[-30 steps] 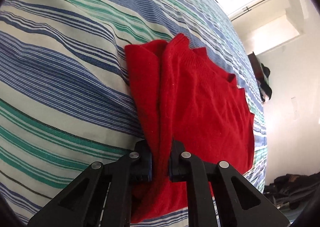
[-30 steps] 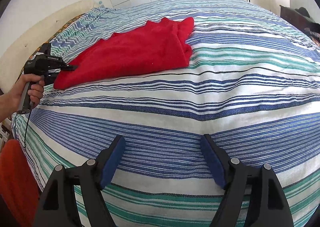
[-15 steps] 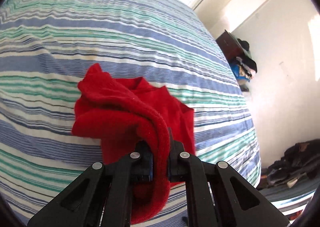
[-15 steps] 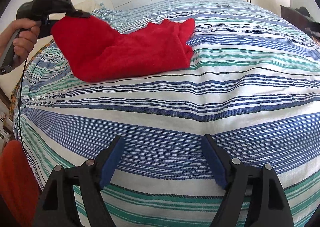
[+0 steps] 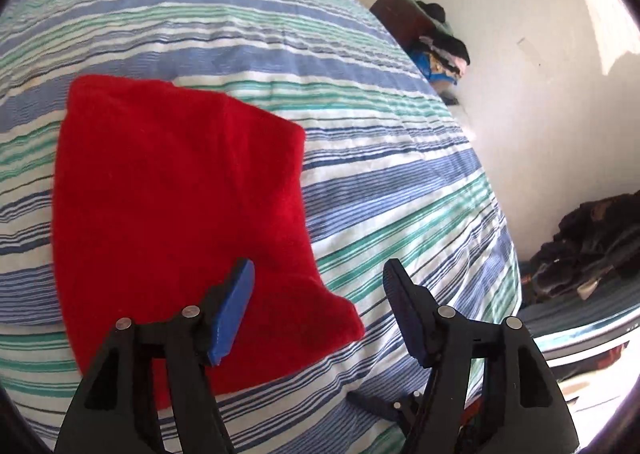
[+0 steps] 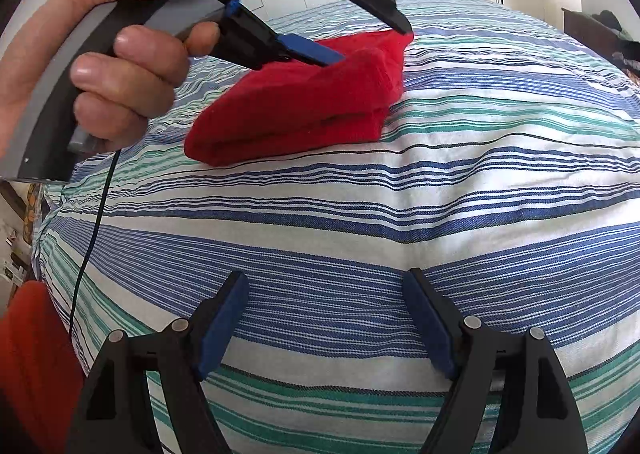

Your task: Fold small clothes

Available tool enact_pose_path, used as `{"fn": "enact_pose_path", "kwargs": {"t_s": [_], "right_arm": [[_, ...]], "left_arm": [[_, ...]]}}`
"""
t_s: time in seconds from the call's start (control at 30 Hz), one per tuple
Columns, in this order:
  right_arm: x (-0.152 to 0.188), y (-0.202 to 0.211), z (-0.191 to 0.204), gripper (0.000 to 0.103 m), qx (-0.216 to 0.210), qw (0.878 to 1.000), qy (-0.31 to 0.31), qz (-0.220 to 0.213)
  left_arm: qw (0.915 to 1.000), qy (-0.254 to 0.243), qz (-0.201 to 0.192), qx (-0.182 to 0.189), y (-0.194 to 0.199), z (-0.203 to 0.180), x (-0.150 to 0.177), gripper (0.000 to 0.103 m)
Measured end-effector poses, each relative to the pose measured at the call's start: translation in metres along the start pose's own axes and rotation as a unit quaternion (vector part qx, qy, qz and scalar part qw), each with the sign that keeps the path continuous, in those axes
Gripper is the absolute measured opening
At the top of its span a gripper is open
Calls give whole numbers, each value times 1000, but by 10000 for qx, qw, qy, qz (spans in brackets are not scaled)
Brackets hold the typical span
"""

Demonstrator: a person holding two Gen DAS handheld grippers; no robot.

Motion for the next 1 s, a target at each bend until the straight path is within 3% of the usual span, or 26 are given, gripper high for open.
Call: {"fn": "enact_pose_path", "kwargs": {"t_s": [0.03,0.13,0.27,0.4,0.47,0.53,0.57,0.6,0.63,0.7,0.8,1.0], "right_arm": [[0,1,-2,79,-19,10000,-15,16],[-3,4,-6,79,-166,9997,-184,67],[-11,19,-23,78,-609,9930,-1009,102],[-39,27,-51,78,-1382,9663,-2159,-238],[-62,20,-65,78,-1626,9527,-2550,-310],[-83,1,-75,77,-1946,9358,-2933,-211],[-89,-10,-81,69,-1971,9296,-3115,-79],[-95,-20,-83,55,-1948,9267,-3212,76],[-102,-29,-84,46,-1907,9278,-3198,229],[-109,-43,-79,11,-1825,9347,-2996,565],[-131,-35,-65,10,-1804,9430,-2758,467],[-199,-16,-30,10,-2234,9489,-2226,113]], "left_arm": [[9998,-36,-197,-33,20,9,-4,78],[9976,-250,-550,-347,64,48,4,79],[9940,-725,-341,-738,78,90,38,79],[9789,-1581,28,-1296,51,88,77,79],[9720,-1828,-40,-1473,46,83,83,79],[9711,-1836,-148,-1516,46,76,85,79],[9714,-1822,-195,-1510,47,74,85,79],[9707,-1830,-237,-1538,48,72,85,79],[9692,-1864,-265,-1586,49,70,86,79],[9654,-2015,-267,-1634,49,65,87,79],[9568,-2228,-361,-1835,46,62,86,79],[9572,-1711,-730,-2217,32,62,48,79]]}}
Point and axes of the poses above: each gripper's, at about its wrist camera, not at the fingertips, and y roughly against the way its jaws point, z to its left, x to its underside, the point moved 6 cm from there along -y, roughly the way its jaws point, and after that the axes turned 7 degrees about y, right-handed, at the moved point
